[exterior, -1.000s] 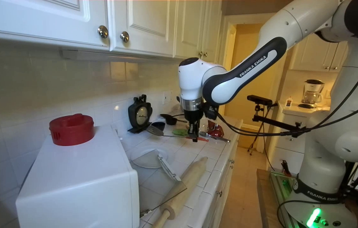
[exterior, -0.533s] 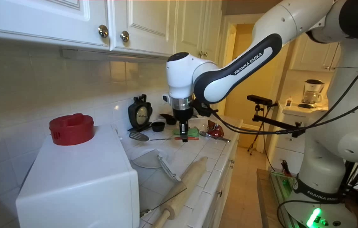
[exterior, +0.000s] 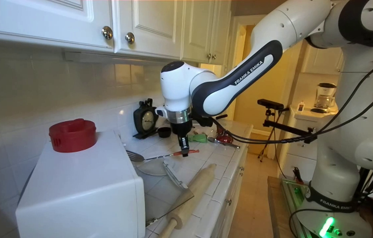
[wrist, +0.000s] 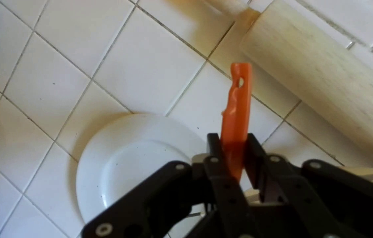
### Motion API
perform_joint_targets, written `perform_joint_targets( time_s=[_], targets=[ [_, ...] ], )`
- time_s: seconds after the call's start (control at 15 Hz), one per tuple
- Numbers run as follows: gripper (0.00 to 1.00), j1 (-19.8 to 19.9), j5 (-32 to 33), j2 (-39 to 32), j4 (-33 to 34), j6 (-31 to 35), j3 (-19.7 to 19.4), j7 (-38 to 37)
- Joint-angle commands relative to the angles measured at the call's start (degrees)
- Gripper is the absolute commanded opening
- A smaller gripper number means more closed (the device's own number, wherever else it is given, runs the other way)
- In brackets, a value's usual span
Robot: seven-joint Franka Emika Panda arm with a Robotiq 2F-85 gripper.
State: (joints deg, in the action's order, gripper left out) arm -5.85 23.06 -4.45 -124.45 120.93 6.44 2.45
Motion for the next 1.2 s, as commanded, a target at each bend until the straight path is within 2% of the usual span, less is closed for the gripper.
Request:
perform_joint_targets(
  time_s=[0.0,0.2,0.53,1.13],
  targets=[
    [0.05,-1.49,2.0,-1.53,2.15,-0.97,0.6,0.31],
    [0.05,-1.84,3.34,-0.34,0.69,0.27,0.56,-2.08],
    [0.05,-3.06,2.96,0.39,-0.78,0.32,1.61,-1.86],
    [0.05,-4.74,2.87,5.01,-7.26,1.11,2.84,-9.7]
  ],
)
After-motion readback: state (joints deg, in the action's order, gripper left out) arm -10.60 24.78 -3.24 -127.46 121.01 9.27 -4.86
